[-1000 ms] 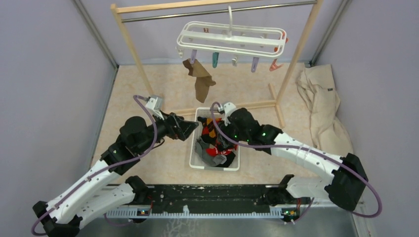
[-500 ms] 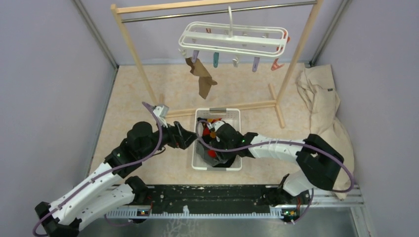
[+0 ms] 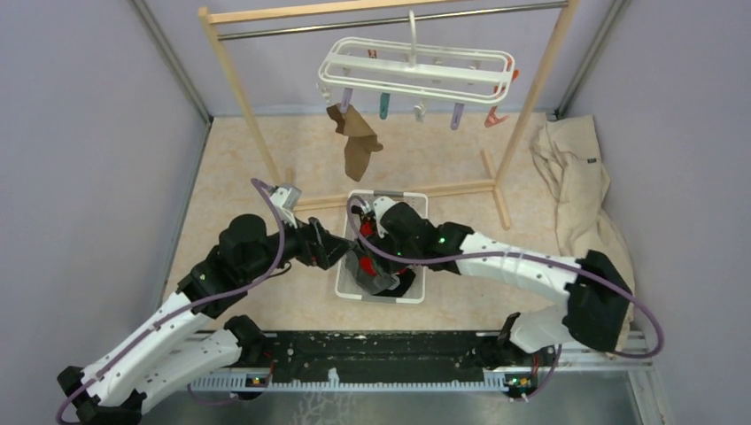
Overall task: Remove the socks clipped to the hanger
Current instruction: Adjust the sock in the bin.
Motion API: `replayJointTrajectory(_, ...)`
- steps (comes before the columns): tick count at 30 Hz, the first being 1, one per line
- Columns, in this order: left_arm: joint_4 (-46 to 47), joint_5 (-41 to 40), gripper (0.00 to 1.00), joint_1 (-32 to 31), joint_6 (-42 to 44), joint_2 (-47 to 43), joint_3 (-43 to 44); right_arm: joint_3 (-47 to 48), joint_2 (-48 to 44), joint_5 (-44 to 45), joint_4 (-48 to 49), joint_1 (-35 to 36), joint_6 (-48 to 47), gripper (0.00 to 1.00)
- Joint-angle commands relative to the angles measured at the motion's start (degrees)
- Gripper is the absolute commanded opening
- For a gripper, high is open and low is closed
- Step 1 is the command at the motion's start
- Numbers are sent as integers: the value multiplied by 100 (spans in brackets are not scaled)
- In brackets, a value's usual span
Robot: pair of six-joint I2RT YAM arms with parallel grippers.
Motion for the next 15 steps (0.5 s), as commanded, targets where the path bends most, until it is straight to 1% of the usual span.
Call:
replayJointTrajectory(1, 145, -154, 99, 11, -75, -135, -125, 348, -1176, -248, -282, 60, 60, 65)
replayJointTrajectory(3, 180, -182, 99, 12, -94, -235, -231, 284, -1643, -91, -293, 60, 74, 69)
replayJointTrajectory(5, 201, -213, 99, 11, -96, -339, -343, 206, -2032, 239, -283, 62, 70, 71)
replayJointTrajectory(8, 132, -229, 99, 13, 16, -369, -397, -207, -2550, 754, 169, 52, -36, 74)
replayJointTrajectory(10, -64, -261, 99, 8, 106, -353, -332, -563, -2737, 1051, 722, 56, -165, 75)
replayJointTrajectory(13, -257, -160, 99, 12, 77, -416, -264, -1151, -2748, 1330, 1804, 3, -438, 76)
replayJointTrajectory(15, -289, -123, 99, 13, 21, -538, -344, -1535, -2652, 1210, 2688, -206, -501, 76)
